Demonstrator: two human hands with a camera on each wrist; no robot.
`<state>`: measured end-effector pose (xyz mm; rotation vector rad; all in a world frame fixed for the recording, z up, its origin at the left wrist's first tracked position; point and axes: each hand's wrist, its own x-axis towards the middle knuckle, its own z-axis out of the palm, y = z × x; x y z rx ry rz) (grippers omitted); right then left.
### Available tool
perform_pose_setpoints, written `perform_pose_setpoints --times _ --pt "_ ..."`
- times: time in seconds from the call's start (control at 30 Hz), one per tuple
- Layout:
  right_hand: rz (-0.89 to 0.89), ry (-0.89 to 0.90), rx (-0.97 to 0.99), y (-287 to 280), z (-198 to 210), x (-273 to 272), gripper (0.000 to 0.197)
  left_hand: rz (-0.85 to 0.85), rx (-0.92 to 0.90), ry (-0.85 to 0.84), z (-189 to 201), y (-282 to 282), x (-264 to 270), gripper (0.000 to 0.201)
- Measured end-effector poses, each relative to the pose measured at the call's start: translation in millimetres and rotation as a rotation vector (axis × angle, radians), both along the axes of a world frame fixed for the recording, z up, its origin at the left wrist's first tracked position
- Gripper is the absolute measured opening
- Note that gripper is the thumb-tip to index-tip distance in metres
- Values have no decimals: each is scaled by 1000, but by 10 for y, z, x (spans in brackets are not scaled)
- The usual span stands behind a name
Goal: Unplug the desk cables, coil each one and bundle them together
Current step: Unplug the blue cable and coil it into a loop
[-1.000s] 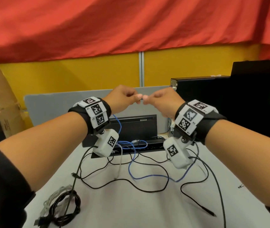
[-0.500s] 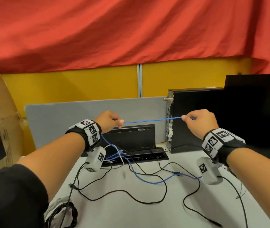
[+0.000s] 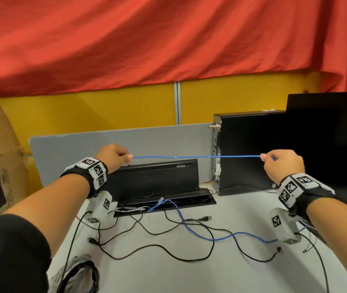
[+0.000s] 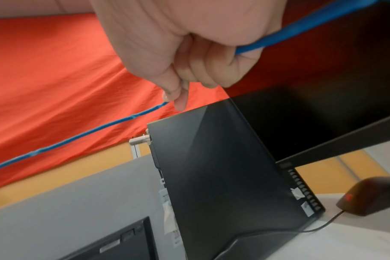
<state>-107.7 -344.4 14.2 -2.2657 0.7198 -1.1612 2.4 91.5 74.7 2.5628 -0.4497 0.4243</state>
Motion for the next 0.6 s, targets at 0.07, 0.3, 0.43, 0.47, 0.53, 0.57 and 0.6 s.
perform_pose_setpoints --times 0.07,0.3,0.43,0.47,0.53,0.57,0.6 --pt "28 35 15 -1 -32 6 35 0 -28 -9 -12 -9 -10 29" --pt "159 432 -95 449 159 -45 24 -138 -156 -60 45 -344 -147 28" --pt "449 129 -249 1076 353 -117 38 -232 -164 -41 22 -658 -263 28" --pt "550 108 -301 1250 401 -137 45 -263 -164 -32 10 -735 -296 28" --pt "719 174 -349 1562 480 -139 57 -325 -167 -24 -10 -874 -368 28" --pt "786 214 -321 1681 499 -115 58 -352 -169 -20 -11 -931 -405 28" --pt "834 240 -253 1753 514 -88 58 -377 -173 -14 -7 -972 -436 28"
